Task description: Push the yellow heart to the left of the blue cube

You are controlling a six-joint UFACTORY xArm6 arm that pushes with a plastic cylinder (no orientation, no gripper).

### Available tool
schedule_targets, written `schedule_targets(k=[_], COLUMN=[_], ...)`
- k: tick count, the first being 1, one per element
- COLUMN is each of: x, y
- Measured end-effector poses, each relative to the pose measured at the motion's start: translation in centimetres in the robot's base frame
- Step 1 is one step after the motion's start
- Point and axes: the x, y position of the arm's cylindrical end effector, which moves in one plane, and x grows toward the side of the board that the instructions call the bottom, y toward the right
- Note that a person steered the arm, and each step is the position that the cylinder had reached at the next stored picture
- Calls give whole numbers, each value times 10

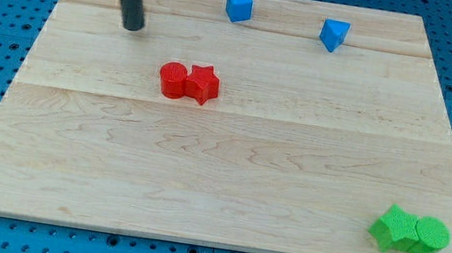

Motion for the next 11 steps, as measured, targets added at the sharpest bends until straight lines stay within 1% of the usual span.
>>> schedule_targets(k=[2,4,5,6,7,8,10,11], x=[-19,-37,-38,-39,-41,-52,-53,-43], y=[-41,-45,-37,-50,-44,8,72,96])
